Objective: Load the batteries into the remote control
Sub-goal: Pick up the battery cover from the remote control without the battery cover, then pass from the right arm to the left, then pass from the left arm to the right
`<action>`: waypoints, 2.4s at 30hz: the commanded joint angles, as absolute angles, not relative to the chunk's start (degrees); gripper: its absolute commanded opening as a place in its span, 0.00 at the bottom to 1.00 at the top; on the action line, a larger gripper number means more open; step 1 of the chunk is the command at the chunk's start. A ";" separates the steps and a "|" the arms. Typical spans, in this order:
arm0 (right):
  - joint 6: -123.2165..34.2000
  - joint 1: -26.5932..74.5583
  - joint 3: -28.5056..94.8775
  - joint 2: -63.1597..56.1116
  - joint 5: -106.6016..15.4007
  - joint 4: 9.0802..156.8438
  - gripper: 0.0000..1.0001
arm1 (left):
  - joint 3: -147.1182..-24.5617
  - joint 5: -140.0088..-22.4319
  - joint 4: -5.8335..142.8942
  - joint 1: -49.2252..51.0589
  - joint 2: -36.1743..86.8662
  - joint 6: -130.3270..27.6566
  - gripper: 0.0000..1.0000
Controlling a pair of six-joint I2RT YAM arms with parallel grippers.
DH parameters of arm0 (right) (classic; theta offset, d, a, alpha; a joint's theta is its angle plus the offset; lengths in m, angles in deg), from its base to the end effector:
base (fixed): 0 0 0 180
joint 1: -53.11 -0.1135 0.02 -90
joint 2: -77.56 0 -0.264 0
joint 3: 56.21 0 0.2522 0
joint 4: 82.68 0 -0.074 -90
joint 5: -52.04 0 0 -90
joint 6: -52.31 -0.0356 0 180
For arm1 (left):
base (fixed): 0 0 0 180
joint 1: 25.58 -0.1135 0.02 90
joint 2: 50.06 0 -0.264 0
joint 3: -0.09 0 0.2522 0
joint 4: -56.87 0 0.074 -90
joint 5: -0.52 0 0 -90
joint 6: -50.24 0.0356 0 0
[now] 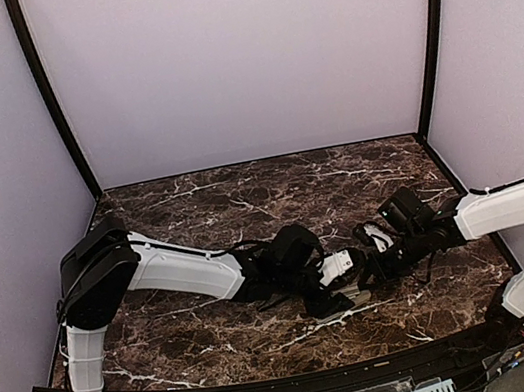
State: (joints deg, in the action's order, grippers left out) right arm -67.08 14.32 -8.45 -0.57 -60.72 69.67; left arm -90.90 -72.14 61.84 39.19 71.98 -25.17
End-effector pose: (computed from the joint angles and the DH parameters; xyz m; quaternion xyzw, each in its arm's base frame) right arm 0.1783 0.1610 0.1537 -0.1314 0.9348 0.3084 0.1173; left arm 0.1880 -0.4238 0.1437 0.6151 0.6343 -0.3119 0.3494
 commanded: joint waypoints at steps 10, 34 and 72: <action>-64.35 14.36 -5.83 0.37 -64.39 66.70 0.00 | -92.27 -71.42 65.01 39.35 71.16 -24.25 0.62; -65.46 14.87 -5.66 1.27 -68.62 66.64 0.00 | -91.31 -71.15 61.81 39.37 72.02 -22.97 0.27; -71.06 16.55 -10.96 -0.29 -75.42 81.50 0.15 | -86.01 -69.41 54.19 39.28 65.34 -30.05 0.21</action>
State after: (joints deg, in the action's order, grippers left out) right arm -69.83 16.14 -10.05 0.54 -73.09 77.54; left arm -86.97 -70.87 55.28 39.17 68.72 -29.62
